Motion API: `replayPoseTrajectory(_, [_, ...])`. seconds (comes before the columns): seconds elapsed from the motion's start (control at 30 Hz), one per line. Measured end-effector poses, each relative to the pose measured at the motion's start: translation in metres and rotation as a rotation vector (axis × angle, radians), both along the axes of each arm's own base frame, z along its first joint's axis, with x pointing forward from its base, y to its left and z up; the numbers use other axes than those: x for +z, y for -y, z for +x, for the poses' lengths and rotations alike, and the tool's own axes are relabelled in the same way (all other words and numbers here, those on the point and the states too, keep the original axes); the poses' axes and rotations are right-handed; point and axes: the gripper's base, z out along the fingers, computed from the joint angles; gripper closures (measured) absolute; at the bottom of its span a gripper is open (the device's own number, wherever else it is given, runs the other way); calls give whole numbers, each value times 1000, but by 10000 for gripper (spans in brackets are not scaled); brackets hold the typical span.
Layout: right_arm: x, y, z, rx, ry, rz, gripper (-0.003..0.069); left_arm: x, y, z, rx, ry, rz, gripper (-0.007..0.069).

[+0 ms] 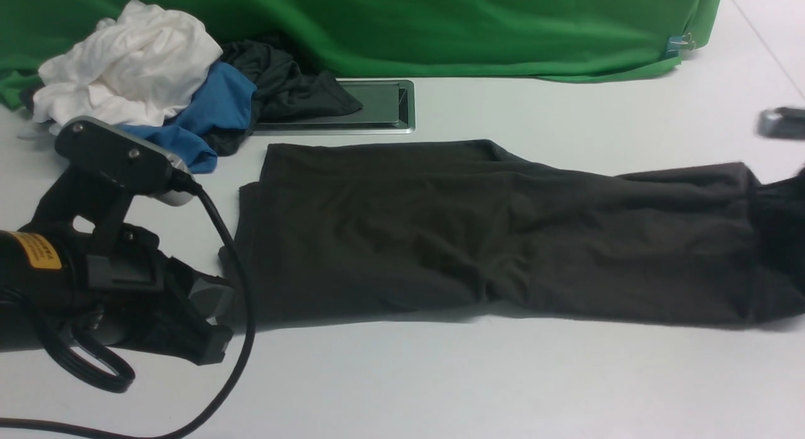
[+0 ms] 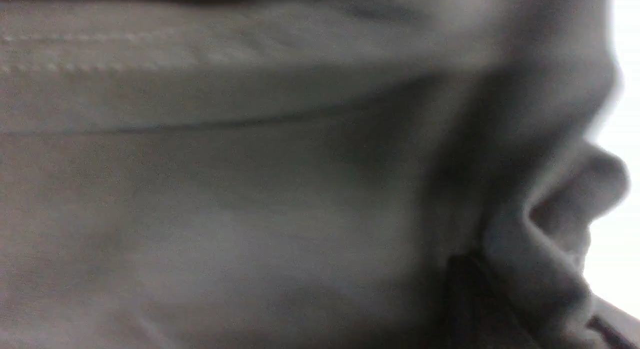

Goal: Fold a long-sleeved shirt on a white desktop.
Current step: 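Pull the folded dark garment lengthwise by its ends to straighten it flat on the table, then fold the right end of the dark garment over onto its left end with the right gripper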

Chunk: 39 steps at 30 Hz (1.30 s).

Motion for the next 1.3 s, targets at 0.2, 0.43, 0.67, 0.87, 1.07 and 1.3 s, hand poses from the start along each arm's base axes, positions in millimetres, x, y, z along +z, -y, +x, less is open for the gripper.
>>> replayPoseTrajectory(0.2, [80,32,-44,-150,124,-96,549,0,0,0,0,1,0,606])
replayPoseTrajectory(0.43, [123,14,-64,-159,240,-27,549,1,0,1,4,14,-4,606])
replayPoseTrajectory(0.67, [154,-53,-55,-3,433,265,549,1,0,1,4,14,-4,606])
replayPoseTrajectory(0.87, [170,-112,-39,113,587,478,549,1,0,1,4,15,-4,606])
replayPoseTrajectory(1.07, [169,-173,-13,219,630,583,549,1,0,1,4,15,-4,606])
replayPoseTrajectory(1.3, [152,-244,21,372,578,651,549,1,0,1,3,19,-4,606])
